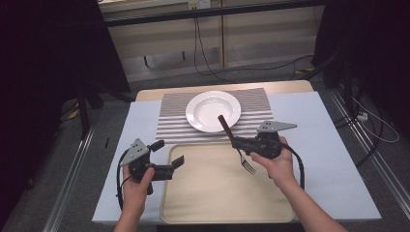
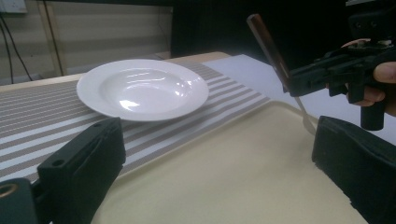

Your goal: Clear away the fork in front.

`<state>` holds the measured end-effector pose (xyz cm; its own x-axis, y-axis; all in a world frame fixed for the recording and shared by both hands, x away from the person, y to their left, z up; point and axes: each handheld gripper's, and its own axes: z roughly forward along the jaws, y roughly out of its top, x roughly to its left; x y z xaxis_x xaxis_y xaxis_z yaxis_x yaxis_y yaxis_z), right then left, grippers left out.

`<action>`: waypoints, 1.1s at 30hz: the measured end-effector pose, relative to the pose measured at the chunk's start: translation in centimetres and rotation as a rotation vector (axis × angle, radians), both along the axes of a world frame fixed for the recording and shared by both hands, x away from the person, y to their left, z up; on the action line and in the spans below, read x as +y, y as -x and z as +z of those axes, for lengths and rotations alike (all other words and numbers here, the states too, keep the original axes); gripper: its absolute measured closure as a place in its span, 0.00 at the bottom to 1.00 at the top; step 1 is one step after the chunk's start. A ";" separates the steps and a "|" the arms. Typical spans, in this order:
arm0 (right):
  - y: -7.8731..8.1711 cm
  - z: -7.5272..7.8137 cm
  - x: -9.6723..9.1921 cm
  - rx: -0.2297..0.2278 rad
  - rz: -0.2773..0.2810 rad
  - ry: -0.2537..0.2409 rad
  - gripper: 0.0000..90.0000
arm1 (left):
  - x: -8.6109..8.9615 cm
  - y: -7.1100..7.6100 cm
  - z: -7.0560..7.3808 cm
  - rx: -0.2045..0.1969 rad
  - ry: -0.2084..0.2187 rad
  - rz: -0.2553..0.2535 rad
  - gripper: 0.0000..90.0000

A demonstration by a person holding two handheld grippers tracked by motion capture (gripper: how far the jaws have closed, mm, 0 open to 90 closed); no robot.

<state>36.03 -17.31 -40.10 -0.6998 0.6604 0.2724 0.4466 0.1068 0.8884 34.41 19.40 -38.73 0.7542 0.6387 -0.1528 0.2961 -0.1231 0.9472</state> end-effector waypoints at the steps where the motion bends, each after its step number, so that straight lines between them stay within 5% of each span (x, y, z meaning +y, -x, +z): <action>1: 0.0 0.0 0.1 0.001 0.007 0.005 0.87 | -0.2 -0.1 0.0 -0.002 0.003 0.001 0.03; 33: 1.0 -0.5 3.1 -0.044 0.044 0.013 0.87 | -6.3 -2.4 0.4 0.060 0.045 -0.051 0.07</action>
<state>34.99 -14.16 -40.64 -0.7394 0.6319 0.2325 0.4020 0.1373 0.9053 36.79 13.08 -38.33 0.7743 0.5910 -0.2262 0.3468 -0.0973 0.9329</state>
